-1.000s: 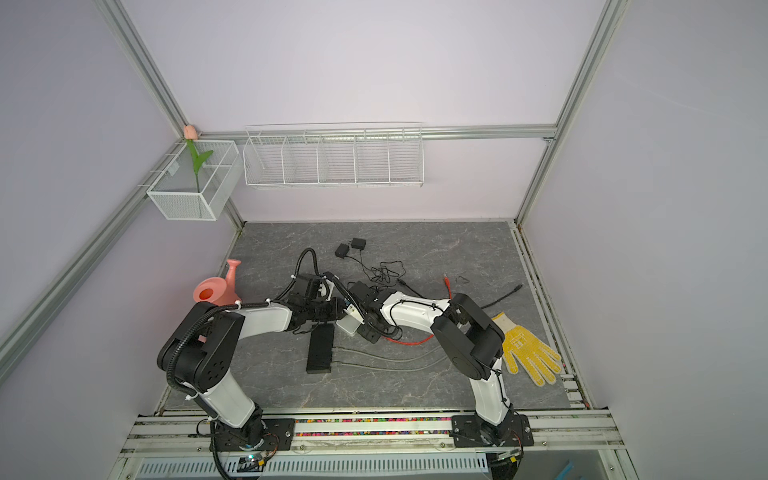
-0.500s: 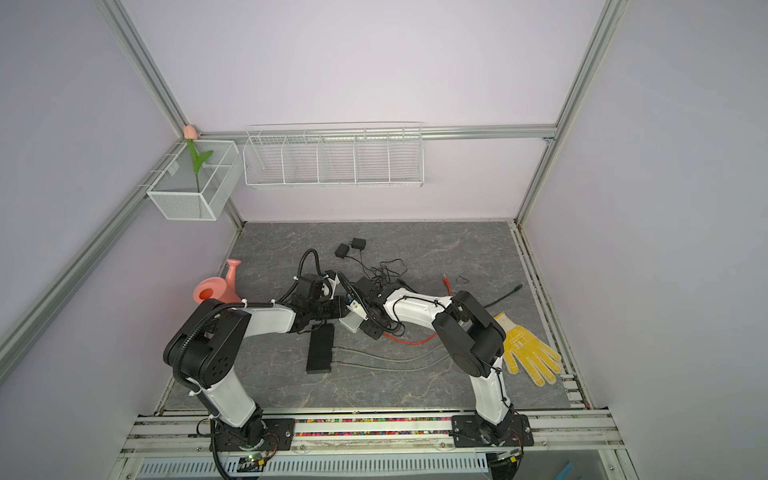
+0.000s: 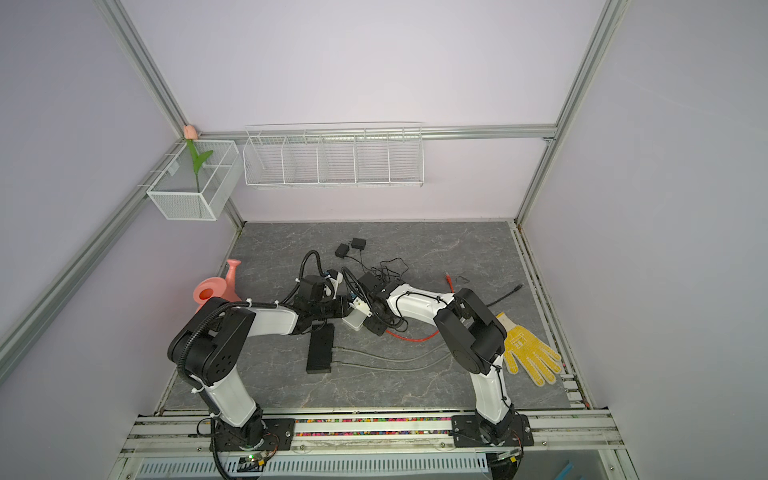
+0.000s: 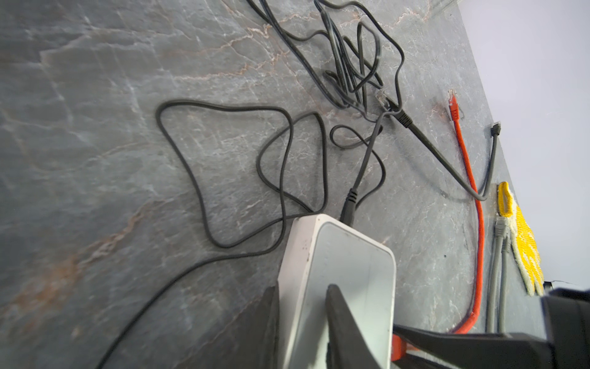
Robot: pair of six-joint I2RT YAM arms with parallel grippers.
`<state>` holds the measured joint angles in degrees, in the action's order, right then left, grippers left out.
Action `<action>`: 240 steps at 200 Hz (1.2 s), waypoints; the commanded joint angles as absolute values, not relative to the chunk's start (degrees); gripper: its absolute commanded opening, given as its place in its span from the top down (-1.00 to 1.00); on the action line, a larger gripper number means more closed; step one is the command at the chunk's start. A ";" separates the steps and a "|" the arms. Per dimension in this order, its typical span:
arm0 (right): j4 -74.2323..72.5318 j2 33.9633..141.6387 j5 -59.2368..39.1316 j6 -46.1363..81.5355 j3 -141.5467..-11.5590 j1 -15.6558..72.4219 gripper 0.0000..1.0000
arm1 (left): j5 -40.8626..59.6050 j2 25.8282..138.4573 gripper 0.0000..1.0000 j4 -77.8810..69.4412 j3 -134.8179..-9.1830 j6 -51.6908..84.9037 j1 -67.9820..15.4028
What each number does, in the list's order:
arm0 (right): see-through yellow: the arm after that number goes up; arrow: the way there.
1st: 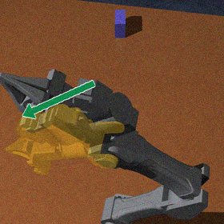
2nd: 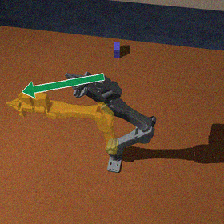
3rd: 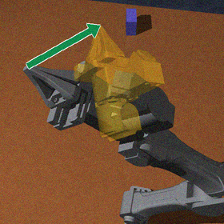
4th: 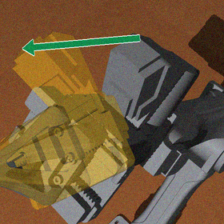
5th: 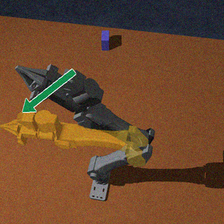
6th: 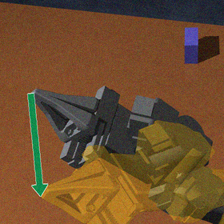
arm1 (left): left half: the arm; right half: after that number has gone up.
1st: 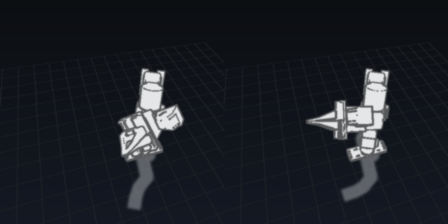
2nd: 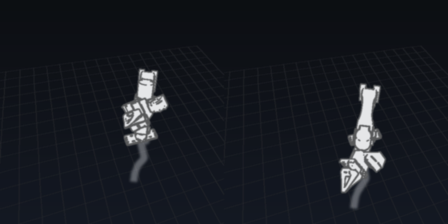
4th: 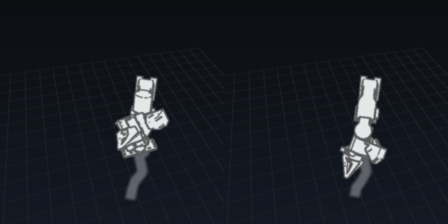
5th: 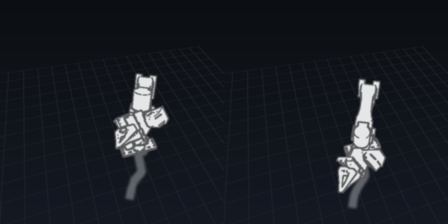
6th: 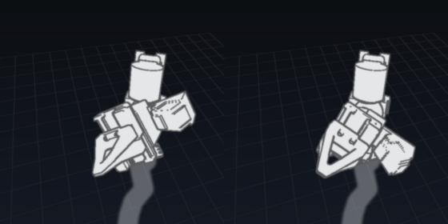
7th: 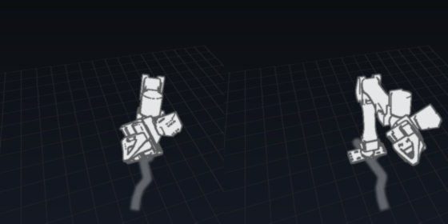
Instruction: Insert the plug into the switch port
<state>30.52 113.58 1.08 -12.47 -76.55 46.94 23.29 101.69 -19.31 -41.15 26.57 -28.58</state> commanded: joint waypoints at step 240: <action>16.01 107.84 -1.77 -21.76 -68.95 45.31 0.21 | 33.32 91.41 0.40 3.86 -37.42 25.06 -21.01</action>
